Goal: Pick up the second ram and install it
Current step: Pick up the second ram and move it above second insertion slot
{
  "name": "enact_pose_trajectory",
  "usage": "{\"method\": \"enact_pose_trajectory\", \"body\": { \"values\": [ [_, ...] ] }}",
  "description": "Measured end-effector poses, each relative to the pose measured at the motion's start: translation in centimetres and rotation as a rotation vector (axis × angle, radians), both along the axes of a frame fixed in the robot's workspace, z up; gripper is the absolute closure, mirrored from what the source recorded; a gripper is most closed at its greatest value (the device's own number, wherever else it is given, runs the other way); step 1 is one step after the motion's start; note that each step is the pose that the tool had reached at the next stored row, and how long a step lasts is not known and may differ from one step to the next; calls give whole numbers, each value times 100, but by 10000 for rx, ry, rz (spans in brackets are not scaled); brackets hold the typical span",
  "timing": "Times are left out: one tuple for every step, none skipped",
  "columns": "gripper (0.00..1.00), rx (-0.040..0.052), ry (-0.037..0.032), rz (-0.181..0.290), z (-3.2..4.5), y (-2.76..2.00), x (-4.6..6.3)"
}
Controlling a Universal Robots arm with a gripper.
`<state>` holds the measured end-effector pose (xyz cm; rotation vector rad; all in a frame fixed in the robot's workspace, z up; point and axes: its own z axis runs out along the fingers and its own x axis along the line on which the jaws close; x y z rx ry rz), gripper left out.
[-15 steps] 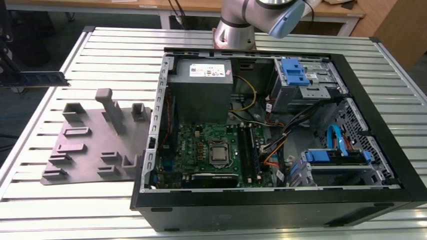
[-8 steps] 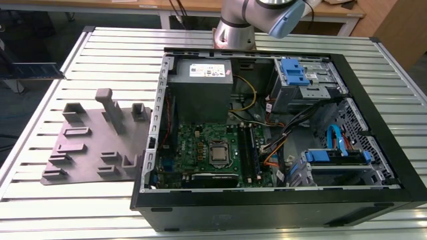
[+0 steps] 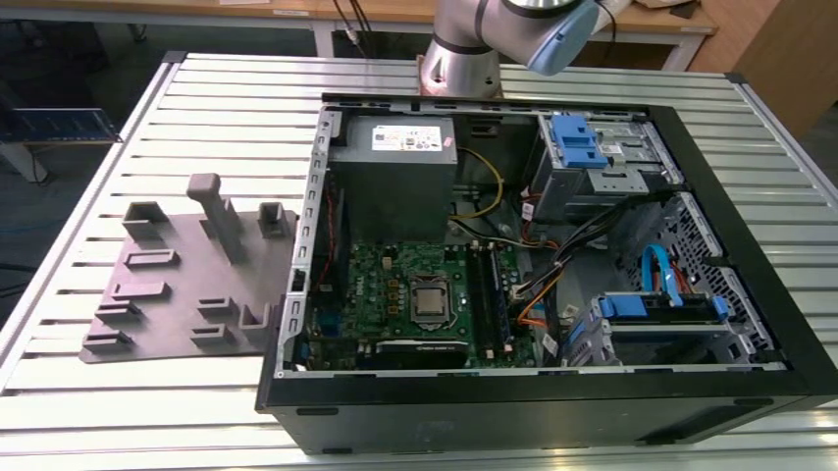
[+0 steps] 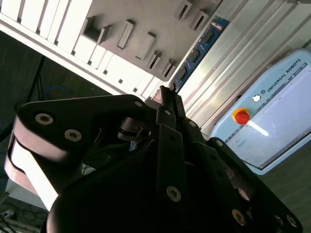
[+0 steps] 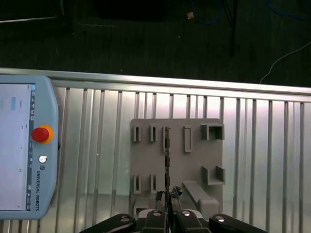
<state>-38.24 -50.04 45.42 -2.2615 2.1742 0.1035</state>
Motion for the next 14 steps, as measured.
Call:
{"method": "enact_pose_trajectory", "body": {
  "values": [
    [89, 4, 0, 0, 0, 0, 0],
    [89, 5, -1, 1, -1, -1, 2],
    [89, 6, -1, 4, -2, -2, 17],
    [89, 5, 0, 2, -2, -1, 52],
    [89, 4, 2, 0, -4, -1, 88],
    [89, 5, 0, 0, -8, -1, 126],
    [89, 6, 0, 0, -13, -1, 169],
    [89, 5, 1, 0, -16, -1, 215],
    [89, 5, 1, 0, -20, -1, 259],
    [89, 5, 0, -1, -24, 0, 304],
    [89, 5, 1, 0, -27, -1, 348],
    [89, 5, 1, 1, -30, -1, 393],
    [89, 5, 2, 0, -32, -1, 429],
    [89, 6, 1, 0, -36, -1, 462]
  ]
}}
